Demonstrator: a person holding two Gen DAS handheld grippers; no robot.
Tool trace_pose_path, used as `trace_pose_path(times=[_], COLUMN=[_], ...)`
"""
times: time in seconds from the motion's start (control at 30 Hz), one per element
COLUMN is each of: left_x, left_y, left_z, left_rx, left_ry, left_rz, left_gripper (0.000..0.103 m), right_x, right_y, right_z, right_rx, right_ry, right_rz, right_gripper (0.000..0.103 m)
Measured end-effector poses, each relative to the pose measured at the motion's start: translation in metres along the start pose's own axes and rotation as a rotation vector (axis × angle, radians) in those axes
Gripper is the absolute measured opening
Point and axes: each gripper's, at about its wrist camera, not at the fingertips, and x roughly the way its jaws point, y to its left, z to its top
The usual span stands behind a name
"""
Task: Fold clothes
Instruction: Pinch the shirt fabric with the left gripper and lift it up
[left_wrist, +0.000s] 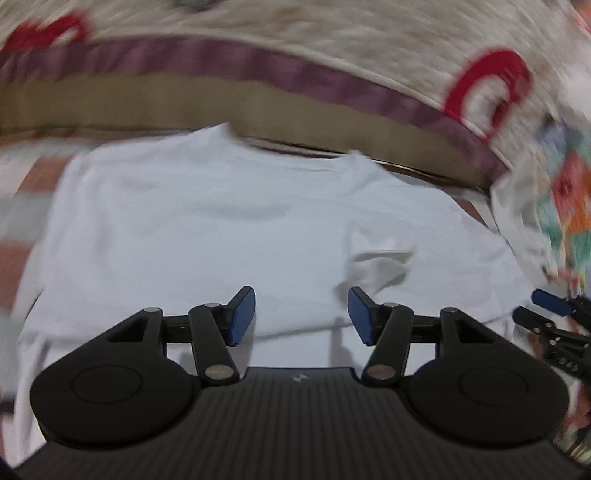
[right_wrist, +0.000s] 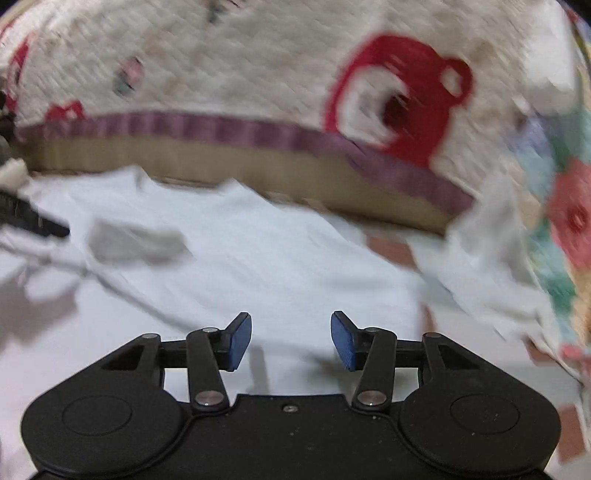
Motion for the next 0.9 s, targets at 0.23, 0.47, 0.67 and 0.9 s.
trace_pose_path(times=[0.23,0.47,0.67,0.9], left_x=[0.052,0.055,-0.023,-0.029], left_y=[-0.053,-0.051,-0.020,0.041], left_z=[0.019,0.029,0.041,0.026], left_rx=[0.139,0.155,0.051,-0.095], left_ry=[0.047,-0.010,-0.292,-0.210], left_rz=[0.099,0.044,0.139,0.211], left_gripper=[0.066,0.004,0.004,0.004], right_x=[0.003,0.026,0.034,0.043], right_y=[-0.052,-0.056,-0.055,-0.046], right_z=[-0.028,-0.024,-0.019,-0.011], right_rx=[0.216,0.296,0.324,0.304], right_ry=[0.087,0.099,0.104,0.116], right_rz=[0.049,0.034,0.026,-0.015], right_gripper=[0.053,0.053,0.055,0.057])
